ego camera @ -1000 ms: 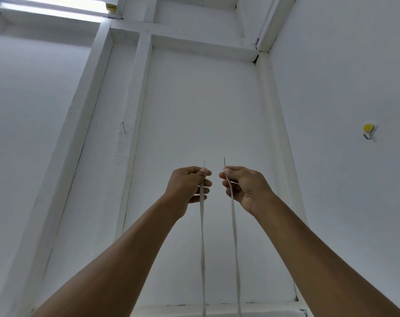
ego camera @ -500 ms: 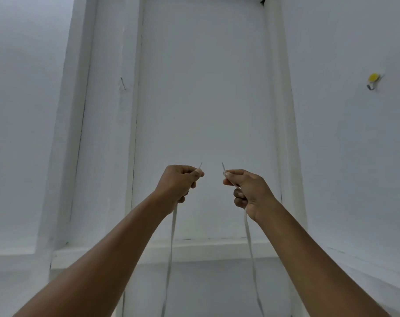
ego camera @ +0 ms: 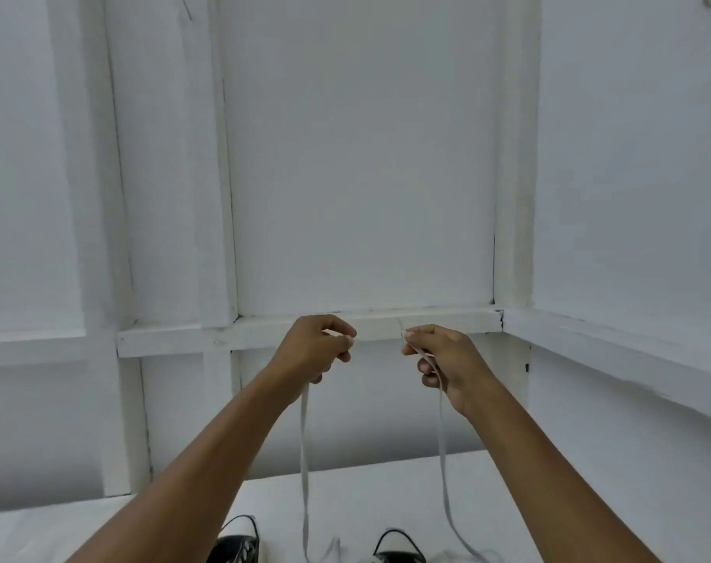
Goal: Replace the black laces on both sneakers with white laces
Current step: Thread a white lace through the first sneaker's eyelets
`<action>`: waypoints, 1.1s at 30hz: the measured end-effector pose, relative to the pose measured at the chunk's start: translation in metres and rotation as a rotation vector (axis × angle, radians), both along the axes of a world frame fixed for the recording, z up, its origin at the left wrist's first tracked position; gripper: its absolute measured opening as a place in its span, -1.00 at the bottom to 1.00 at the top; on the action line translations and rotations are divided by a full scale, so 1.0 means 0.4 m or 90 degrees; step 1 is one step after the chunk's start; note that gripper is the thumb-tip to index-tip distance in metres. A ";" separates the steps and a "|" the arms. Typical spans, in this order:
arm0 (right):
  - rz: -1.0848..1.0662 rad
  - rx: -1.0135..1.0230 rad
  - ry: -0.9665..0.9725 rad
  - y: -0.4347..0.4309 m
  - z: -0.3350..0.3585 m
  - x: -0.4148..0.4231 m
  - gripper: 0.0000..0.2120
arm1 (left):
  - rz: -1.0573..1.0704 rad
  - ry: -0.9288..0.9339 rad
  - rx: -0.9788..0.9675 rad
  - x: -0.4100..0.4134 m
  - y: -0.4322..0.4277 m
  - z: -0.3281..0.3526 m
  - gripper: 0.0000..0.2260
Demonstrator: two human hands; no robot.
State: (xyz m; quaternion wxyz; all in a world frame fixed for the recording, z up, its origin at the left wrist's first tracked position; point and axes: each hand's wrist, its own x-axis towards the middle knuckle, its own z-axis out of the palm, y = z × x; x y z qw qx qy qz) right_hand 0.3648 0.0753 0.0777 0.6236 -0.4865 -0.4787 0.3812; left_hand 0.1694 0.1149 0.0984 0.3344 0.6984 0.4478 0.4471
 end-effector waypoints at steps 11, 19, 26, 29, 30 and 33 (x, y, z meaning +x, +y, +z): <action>0.007 -0.148 -0.067 -0.036 -0.233 -0.013 -0.94 | -0.069 0.148 -0.145 -0.001 -0.033 -0.290 -0.85; 0.010 -0.229 -0.196 -0.068 -0.348 0.002 -0.81 | -0.128 0.269 -0.192 0.025 -0.053 -0.451 -0.83; 0.139 -0.349 -0.456 -0.086 -0.445 0.035 -0.87 | -0.171 0.376 -0.161 0.019 -0.049 -0.542 -0.95; 0.157 -0.349 -0.454 -0.083 -0.456 0.047 -0.90 | -0.169 0.363 -0.147 0.015 -0.042 -0.555 -0.98; 0.154 -0.349 -0.449 -0.081 -0.457 0.051 -0.90 | -0.173 0.356 -0.150 0.013 -0.040 -0.557 -0.97; 0.169 -0.351 -0.469 -0.074 -0.469 0.062 -0.93 | -0.192 0.327 -0.182 0.006 -0.036 -0.561 -0.93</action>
